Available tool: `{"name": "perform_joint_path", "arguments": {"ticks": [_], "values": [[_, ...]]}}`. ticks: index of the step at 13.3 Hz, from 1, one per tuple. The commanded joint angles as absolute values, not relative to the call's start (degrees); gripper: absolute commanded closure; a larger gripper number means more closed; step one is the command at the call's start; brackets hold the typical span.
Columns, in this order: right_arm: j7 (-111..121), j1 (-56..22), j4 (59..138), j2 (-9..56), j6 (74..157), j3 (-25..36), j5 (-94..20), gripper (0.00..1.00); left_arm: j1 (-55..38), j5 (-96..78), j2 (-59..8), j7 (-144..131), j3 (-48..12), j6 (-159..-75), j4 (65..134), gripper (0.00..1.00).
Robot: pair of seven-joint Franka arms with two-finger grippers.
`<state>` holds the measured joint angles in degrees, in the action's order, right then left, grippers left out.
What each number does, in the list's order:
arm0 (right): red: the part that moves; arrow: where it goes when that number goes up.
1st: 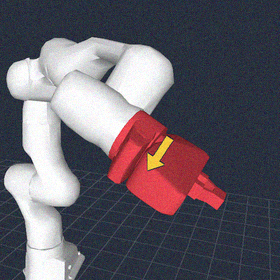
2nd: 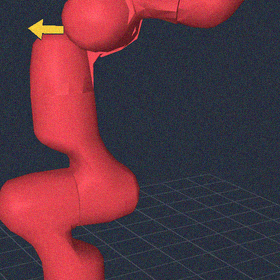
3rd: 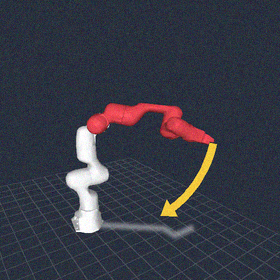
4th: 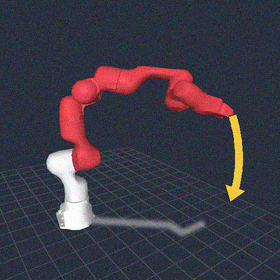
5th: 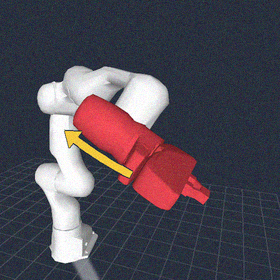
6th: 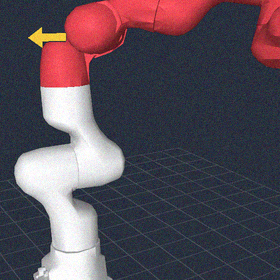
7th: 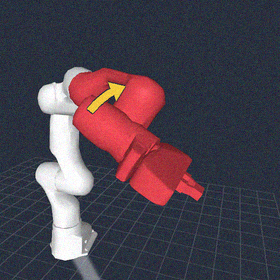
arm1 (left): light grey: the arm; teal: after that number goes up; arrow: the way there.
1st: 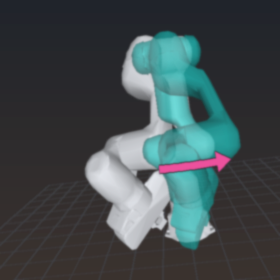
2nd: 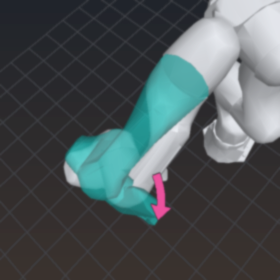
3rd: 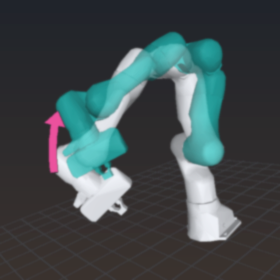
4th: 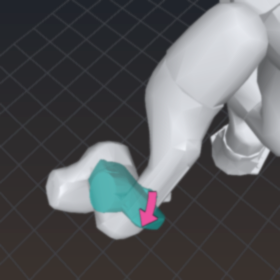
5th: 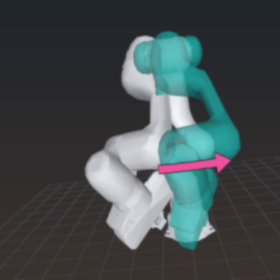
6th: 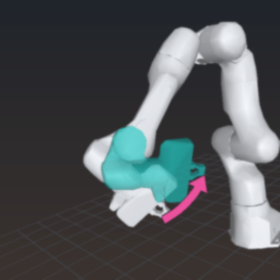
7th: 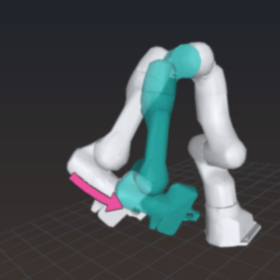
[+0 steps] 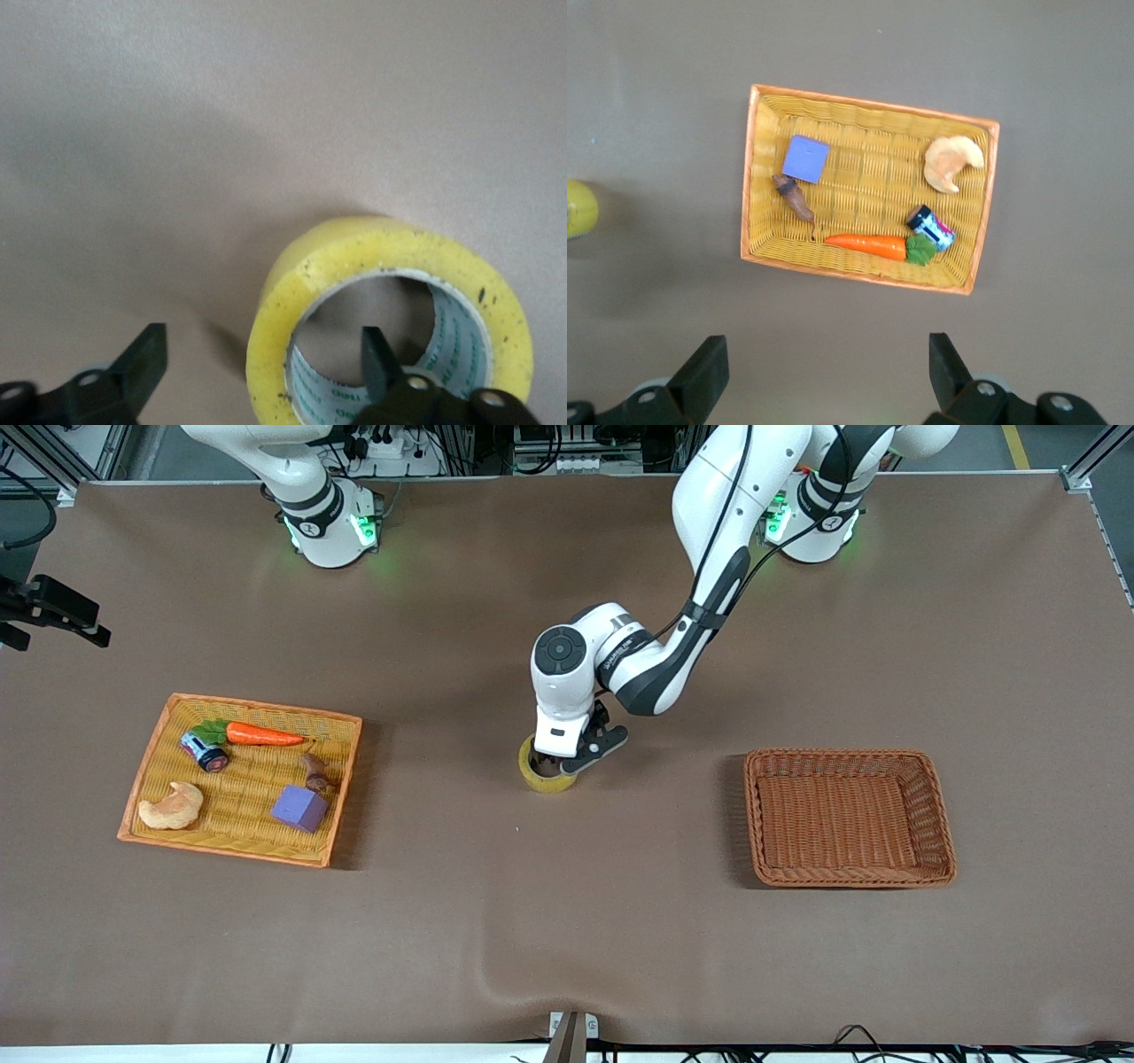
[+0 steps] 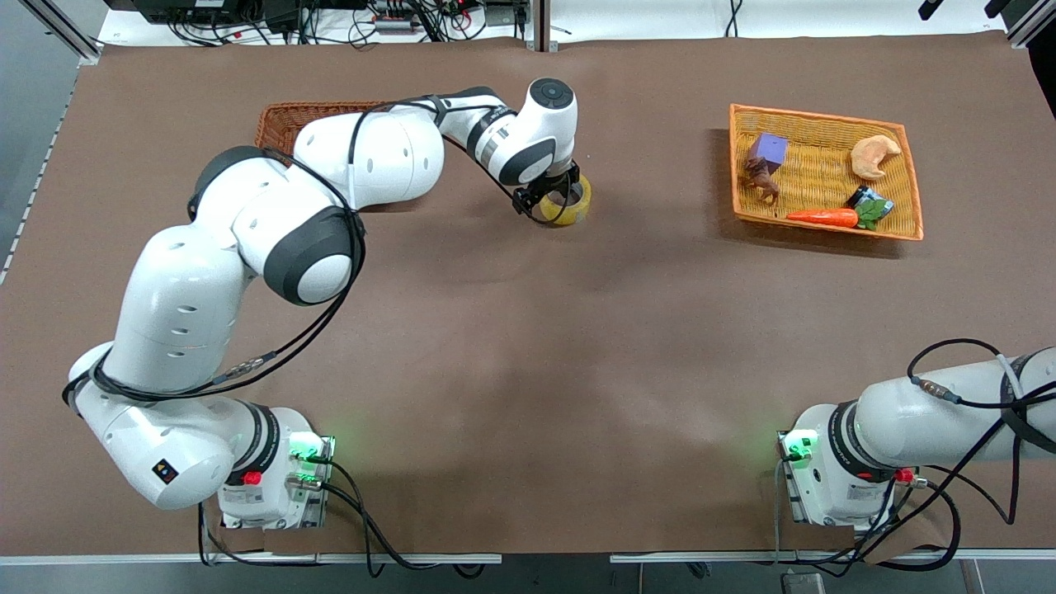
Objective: Transfer tape with both arms
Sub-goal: 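Grasp the tape with the left gripper while the right gripper releases it, then carry the tape with the left gripper over the brown basket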
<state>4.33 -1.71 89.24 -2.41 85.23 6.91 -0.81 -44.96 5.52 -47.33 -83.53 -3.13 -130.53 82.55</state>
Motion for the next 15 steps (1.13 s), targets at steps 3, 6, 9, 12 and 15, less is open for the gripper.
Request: {"name": "perform_joint_path", "arguments": {"ticks": [3,6,9,12,15], "values": [[1.1,-1.1,89.8,-2.5,84.6,6.0,0.1,0.00,-45.6,9.0,-48.5,-86.1,-2.6,-130.4,81.6,1.00],[0.4,-1.5,89.6,-2.5,84.4,5.7,-0.1,0.00,-45.2,8.9,-47.6,-87.7,-2.6,-130.3,81.6,1.00],[0.4,-1.8,89.8,-2.5,84.4,5.6,-0.2,0.00,-44.1,8.4,-43.7,-87.9,-2.6,-127.8,81.6,1.00],[0.6,-2.5,89.7,-2.3,84.6,5.7,0.1,0.00,-38.5,8.2,-37.1,-87.0,-3.1,-120.4,82.2,1.00],[0.9,-2.2,89.7,-1.9,84.6,5.7,0.1,0.00,-34.0,8.3,-32.8,-86.6,-3.0,-115.2,82.8,1.00]]}}
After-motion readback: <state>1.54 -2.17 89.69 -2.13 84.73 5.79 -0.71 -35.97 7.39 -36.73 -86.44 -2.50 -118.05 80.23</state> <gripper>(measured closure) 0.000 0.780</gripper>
